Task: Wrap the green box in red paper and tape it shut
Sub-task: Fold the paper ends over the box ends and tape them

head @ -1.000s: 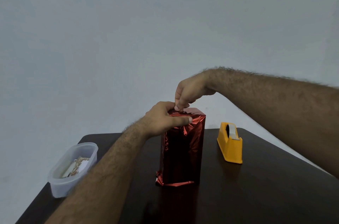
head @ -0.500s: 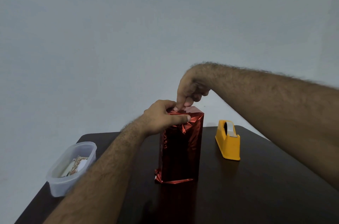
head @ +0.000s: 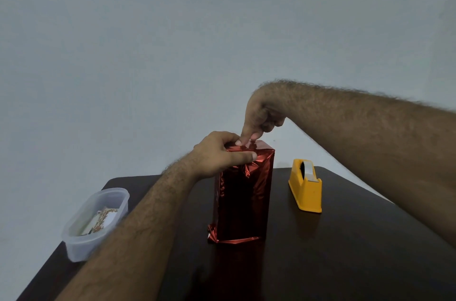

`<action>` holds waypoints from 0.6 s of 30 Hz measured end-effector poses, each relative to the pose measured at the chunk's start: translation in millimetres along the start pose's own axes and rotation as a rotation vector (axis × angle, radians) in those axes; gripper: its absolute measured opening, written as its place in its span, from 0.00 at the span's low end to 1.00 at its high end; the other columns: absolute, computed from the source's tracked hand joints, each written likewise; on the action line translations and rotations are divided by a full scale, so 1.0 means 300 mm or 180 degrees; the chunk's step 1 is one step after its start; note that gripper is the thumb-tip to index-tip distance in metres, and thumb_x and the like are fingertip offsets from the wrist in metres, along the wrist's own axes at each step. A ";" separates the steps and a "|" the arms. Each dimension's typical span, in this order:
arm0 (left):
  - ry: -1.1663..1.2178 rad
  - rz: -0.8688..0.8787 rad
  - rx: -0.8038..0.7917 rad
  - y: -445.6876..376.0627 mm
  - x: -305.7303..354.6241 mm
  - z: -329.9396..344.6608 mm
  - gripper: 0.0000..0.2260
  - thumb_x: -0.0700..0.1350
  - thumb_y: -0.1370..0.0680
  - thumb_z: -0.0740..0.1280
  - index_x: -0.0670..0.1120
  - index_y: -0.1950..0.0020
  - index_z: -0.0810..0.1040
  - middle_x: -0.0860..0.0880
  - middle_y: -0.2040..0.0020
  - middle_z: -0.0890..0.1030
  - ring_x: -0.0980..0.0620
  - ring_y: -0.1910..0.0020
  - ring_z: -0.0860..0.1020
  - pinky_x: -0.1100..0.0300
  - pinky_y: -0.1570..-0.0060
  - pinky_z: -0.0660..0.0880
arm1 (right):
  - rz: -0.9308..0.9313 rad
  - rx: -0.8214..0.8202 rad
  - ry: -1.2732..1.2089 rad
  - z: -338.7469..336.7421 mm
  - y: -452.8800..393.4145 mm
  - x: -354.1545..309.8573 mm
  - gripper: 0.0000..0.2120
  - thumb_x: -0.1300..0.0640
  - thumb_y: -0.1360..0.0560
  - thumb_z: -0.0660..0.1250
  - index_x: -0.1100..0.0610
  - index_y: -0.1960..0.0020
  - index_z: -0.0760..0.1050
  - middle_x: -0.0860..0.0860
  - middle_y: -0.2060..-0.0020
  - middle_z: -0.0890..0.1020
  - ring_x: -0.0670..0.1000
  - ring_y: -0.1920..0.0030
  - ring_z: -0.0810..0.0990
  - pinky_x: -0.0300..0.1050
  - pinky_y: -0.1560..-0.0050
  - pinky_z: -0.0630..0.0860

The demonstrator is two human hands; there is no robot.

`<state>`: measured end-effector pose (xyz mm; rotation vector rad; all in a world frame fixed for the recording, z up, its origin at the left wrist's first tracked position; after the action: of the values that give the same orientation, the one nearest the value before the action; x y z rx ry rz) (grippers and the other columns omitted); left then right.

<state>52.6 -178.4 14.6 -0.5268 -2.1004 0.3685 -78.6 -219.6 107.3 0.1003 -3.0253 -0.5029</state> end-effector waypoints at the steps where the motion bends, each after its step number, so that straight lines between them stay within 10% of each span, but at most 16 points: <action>1: -0.0001 0.0007 -0.0008 0.001 0.003 0.001 0.23 0.69 0.35 0.79 0.57 0.48 0.87 0.52 0.53 0.88 0.50 0.51 0.87 0.38 0.40 0.81 | -0.0002 -0.0002 0.0040 0.004 -0.009 0.012 0.21 0.38 0.35 0.81 0.52 0.68 0.76 0.48 0.69 0.65 0.50 0.67 0.61 0.43 0.49 0.66; 5: 0.0006 0.0031 -0.0016 0.009 0.015 -0.001 0.21 0.67 0.33 0.78 0.56 0.47 0.87 0.54 0.52 0.88 0.52 0.51 0.87 0.41 0.40 0.82 | 0.0021 0.0149 0.0073 0.017 -0.037 0.053 0.28 0.29 0.35 0.77 0.51 0.68 0.72 0.48 0.69 0.64 0.51 0.64 0.63 0.45 0.35 0.68; 12: 0.0024 -0.0018 -0.0012 0.018 0.027 -0.002 0.21 0.63 0.32 0.79 0.53 0.44 0.86 0.53 0.51 0.88 0.53 0.51 0.87 0.44 0.41 0.83 | 0.0140 0.0083 -0.0327 0.043 -0.027 0.157 0.29 0.31 0.29 0.74 0.52 0.68 0.67 0.45 0.77 0.67 0.49 0.69 0.62 0.47 0.53 0.64; 15: 0.0070 -0.0041 0.0015 0.021 0.028 -0.005 0.21 0.61 0.31 0.80 0.52 0.44 0.86 0.52 0.51 0.88 0.53 0.52 0.87 0.45 0.41 0.83 | -0.0027 0.0144 -0.0624 0.024 -0.031 0.184 0.27 0.39 0.29 0.80 0.59 0.42 0.82 0.43 0.50 0.86 0.51 0.47 0.84 0.46 0.38 0.73; 18: 0.0110 -0.0051 0.0040 0.021 0.028 -0.007 0.23 0.61 0.32 0.80 0.51 0.41 0.86 0.53 0.50 0.88 0.54 0.51 0.87 0.46 0.41 0.83 | -0.0221 0.0264 -0.1092 0.025 -0.041 0.157 0.33 0.32 0.32 0.78 0.57 0.40 0.80 0.45 0.61 0.76 0.48 0.65 0.69 0.43 0.58 0.65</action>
<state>51.8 -168.6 18.8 -0.5054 -2.0666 0.3607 -125.4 -232.4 99.2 0.1373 -3.3898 -0.4399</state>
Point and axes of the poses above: each hand's wrist, its own y-axis away from the middle knuckle, its own z-axis out of the palm, x = y × z, the point moved 6 cm from there along -y, towards the middle knuckle
